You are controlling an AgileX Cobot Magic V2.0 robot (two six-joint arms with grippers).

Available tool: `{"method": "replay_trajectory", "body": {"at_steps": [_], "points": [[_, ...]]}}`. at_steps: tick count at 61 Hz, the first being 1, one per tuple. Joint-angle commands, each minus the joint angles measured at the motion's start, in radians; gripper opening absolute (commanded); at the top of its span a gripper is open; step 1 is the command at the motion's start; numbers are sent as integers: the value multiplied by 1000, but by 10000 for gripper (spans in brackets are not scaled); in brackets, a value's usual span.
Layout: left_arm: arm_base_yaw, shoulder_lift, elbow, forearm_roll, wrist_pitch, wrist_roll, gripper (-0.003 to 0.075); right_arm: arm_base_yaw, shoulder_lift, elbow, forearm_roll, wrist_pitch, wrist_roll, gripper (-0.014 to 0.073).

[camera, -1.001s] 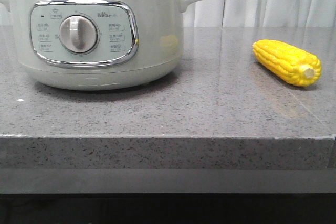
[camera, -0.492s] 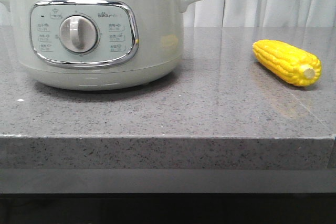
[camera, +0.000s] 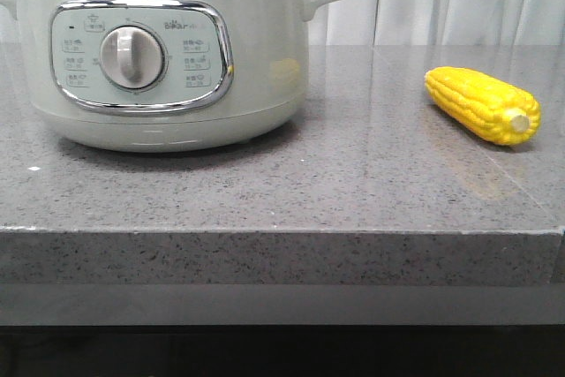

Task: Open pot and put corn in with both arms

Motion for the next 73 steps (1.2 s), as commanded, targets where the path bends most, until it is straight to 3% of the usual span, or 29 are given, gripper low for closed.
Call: {"method": "replay_trajectory", "body": {"at_steps": [1, 56, 67, 73], "points": [[0, -26, -1, -3, -87, -2, -18, -5, -21, -3, -11, -75, -4, -69], [0, -26, -1, -9, -89, -2, -18, -5, -21, -3, -10, -86, -4, -69], [0, -26, -13, -61, -179, -4, -18, -5, -21, -18, -10, -163, -4, -69], [0, -19, -66, -61, -157, -4, -19, -5, -21, -74, -10, -147, -4, -69]]}}
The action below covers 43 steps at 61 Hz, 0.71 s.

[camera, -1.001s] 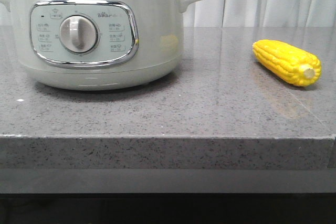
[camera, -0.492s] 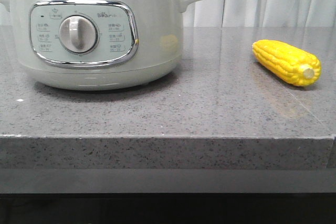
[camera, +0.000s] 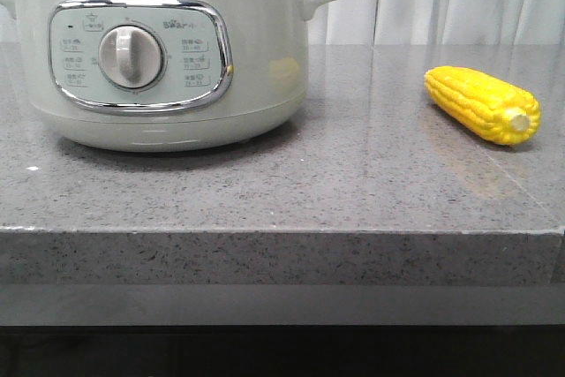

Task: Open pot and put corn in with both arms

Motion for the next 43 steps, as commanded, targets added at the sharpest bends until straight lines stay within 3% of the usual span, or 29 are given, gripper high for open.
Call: {"method": "replay_trajectory", "body": {"at_steps": [1, 19, 27, 38, 43], "points": [[0, -17, -77, -18, -74, -4, -19, -5, -21, -79, -10, -77, -4, -69], [0, 186, -378, -8, 170, -2, -19, -5, 125, -410, -11, 109, -4, -67], [0, 310, -452, -6, 175, -2, -18, -4, 282, -527, -11, 137, -4, -67], [0, 389, -465, -6, 97, -2, -15, 18, 373, -557, -11, 115, -4, -67], [0, 391, -465, -4, 77, -2, 41, 18, 374, -557, -11, 111, -4, -53]]}}
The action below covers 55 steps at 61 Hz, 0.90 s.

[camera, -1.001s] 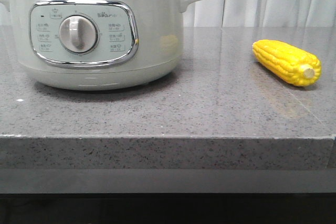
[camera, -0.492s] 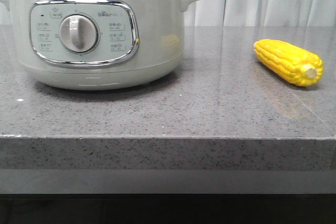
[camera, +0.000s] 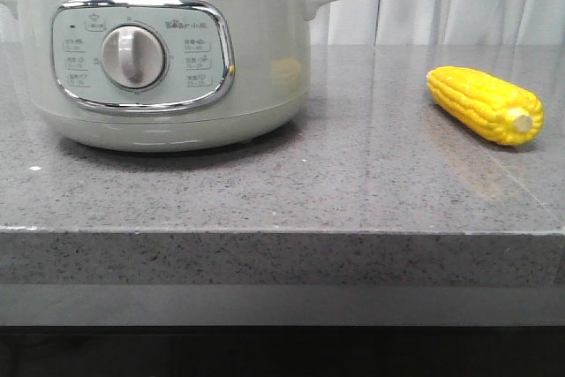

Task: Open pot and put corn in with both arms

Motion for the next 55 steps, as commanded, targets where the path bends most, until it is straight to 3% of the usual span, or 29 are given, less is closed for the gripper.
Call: {"method": "replay_trajectory", "body": {"at_steps": [1, 6, 11, 16, 19, 24, 37, 55], "points": [[0, 17, -37, -2, -107, -2, 70, 2, 17, -38, -10, -88, -4, -39], [0, 17, -37, -2, -105, -2, 248, 2, 17, -38, -10, -88, -4, 85], [0, 17, -37, -2, -107, -2, 492, 2, 17, -38, -10, -88, -4, 295], [0, 17, -37, -15, -107, -2, 612, 2, 17, -38, -10, -88, -4, 473], [0, 17, -37, -29, -107, -2, 623, 2, 17, -37, -10, -88, -4, 549], [0, 17, -42, -29, -105, -2, 620, 2, 17, -35, -10, -89, -4, 599], [-5, 161, -241, -29, 61, 103, 620, 2, 17, -35, -10, -85, -4, 601], [-163, 518, -629, -29, 254, 129, 620, 2, 17, -35, -9, -87, -4, 601]]}}
